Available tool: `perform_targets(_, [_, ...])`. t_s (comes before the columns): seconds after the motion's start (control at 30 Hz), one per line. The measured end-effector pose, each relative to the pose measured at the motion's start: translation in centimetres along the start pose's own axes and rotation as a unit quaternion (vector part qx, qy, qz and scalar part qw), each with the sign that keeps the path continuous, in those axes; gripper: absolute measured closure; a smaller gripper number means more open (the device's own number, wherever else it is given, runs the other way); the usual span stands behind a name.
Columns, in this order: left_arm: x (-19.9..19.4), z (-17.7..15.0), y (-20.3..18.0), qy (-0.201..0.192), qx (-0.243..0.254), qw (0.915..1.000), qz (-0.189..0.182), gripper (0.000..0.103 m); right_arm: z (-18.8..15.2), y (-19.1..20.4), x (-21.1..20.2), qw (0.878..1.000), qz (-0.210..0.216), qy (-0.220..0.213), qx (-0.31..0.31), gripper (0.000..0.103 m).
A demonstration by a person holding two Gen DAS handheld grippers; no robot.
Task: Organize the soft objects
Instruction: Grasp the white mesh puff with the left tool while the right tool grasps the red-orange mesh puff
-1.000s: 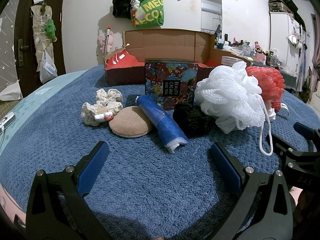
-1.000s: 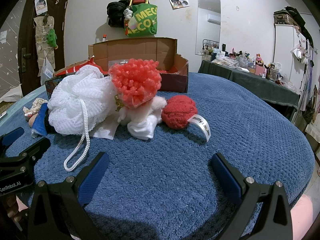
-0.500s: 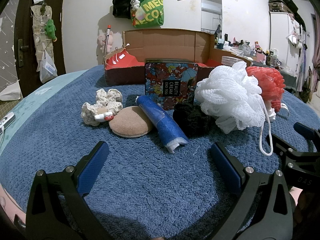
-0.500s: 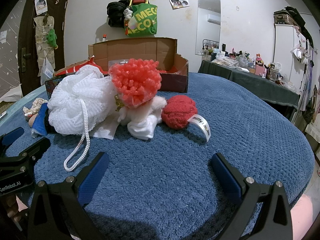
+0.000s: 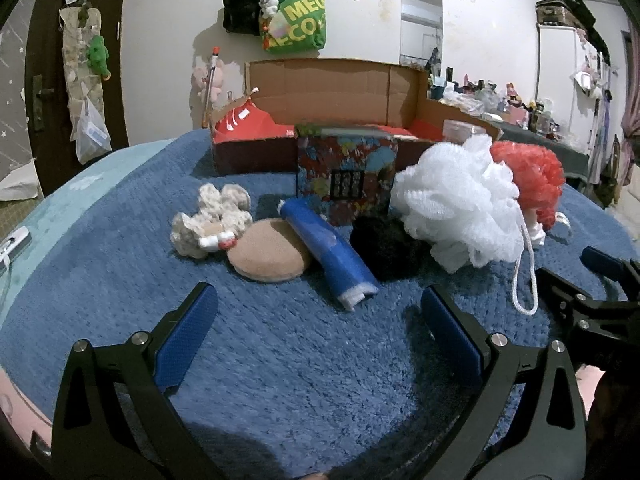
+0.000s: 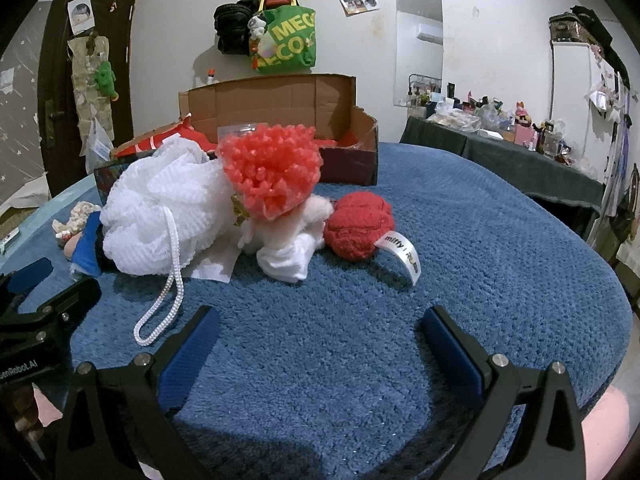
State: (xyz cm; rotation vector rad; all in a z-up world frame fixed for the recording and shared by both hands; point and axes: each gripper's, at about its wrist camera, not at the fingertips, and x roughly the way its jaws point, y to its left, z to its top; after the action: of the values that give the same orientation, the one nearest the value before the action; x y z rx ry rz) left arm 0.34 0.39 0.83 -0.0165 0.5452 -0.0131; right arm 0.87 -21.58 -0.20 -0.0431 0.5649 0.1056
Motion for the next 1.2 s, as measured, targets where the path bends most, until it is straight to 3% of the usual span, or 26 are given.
perform_targets(0.4, [-0.7, 4.0, -0.9, -0.018, 0.015, 0.9981, -0.058, 0.0, 3.8, -1.4, -1.5, 0.999, 0.02, -0.038, 0.003, 0.0])
perform_targets(0.67, [0.6, 6.4, -3.7, -0.004, 0.04, 0.9933, -0.108, 0.0, 7.5, -2.4, -0.2, 0.996, 0.085, -0.034, -0.013, 0.0])
perform_targets(0.93, [2.7, 6.9, -5.6, 0.025, 0.054, 0.9895, -0.132, 0.001, 9.2, -2.9, 2.4, 0.987, 0.153, -0.001, -0.052, 0.001])
perform_targets(1.1, [4.2, 6.5, -5.7, 0.062, 0.054, 0.9819, -0.17, 0.024, 9.0, -3.1, 4.0, 0.976, 0.21, 0.031, -0.054, 0.014])
perform_targets(1.2, [4.7, 6.1, -5.7, 0.076, 0.051, 0.978, -0.188, 0.036, 8.9, -3.0, 4.6, 0.965, 0.252, 0.052, -0.049, 0.032])
